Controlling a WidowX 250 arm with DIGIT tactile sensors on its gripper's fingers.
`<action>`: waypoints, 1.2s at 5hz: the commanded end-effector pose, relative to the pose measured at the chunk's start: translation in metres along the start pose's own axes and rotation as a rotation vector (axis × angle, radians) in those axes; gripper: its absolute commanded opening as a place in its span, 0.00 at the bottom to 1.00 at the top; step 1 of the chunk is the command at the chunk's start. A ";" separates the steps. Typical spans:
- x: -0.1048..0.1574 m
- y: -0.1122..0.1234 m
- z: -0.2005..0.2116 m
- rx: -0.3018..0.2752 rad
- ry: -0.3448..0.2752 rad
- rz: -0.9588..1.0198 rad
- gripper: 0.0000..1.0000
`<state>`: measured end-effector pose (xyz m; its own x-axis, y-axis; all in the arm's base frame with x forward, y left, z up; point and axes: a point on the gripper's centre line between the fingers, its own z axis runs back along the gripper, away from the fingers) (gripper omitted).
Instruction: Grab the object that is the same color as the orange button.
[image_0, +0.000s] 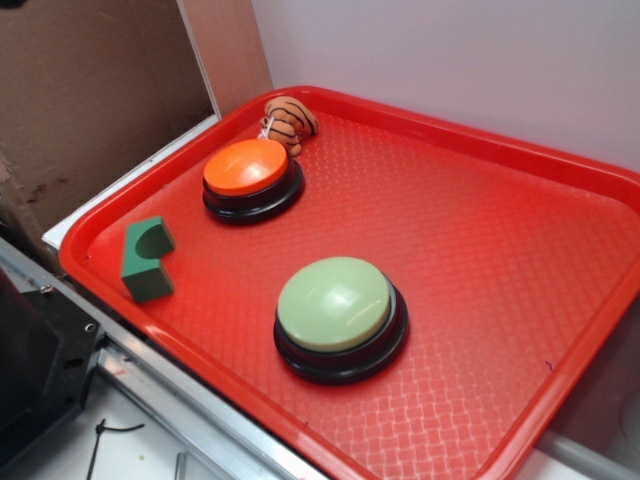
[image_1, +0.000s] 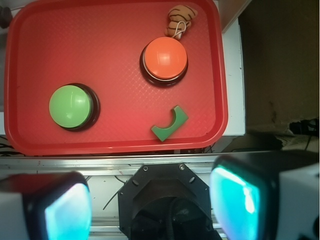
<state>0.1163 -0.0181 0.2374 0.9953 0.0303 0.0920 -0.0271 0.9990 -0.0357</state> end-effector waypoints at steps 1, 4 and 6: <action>0.000 0.000 0.000 0.000 0.000 0.000 1.00; 0.052 0.014 -0.043 -0.001 -0.134 0.243 1.00; 0.103 0.031 -0.090 0.027 -0.286 0.490 1.00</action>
<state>0.2236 0.0056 0.1452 0.8154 0.4932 0.3032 -0.4860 0.8677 -0.1043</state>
